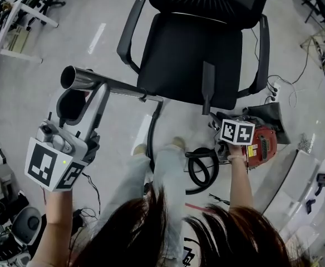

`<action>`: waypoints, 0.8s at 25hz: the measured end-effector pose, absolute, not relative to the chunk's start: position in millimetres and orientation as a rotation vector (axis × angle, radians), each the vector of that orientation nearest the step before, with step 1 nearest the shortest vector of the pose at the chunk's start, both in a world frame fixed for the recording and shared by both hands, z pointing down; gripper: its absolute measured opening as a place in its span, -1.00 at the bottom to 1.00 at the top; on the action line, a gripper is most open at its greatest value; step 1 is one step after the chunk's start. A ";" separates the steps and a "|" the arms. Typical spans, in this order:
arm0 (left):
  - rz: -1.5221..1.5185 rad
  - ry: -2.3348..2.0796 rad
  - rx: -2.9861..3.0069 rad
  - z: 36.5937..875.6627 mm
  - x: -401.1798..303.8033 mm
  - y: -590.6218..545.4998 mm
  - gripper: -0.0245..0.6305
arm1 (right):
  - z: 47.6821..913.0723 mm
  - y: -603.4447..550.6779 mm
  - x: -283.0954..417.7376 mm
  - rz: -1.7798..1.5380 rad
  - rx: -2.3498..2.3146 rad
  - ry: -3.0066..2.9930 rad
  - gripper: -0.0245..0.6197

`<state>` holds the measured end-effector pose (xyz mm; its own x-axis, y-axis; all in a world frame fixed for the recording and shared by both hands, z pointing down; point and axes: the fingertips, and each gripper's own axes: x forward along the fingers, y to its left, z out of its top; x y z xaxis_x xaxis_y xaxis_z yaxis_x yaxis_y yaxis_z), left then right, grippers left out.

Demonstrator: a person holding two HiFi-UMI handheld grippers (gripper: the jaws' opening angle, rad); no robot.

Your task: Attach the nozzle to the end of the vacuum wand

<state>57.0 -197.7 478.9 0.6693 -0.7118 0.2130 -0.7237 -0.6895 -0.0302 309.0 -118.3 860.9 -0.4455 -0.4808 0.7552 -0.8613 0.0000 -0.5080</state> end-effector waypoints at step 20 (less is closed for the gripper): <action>0.281 -1.322 2.770 494.1 61.7 -205.2 -0.45 | 949.6 -143.9 309.8 1.623 1.162 -1.893 -0.40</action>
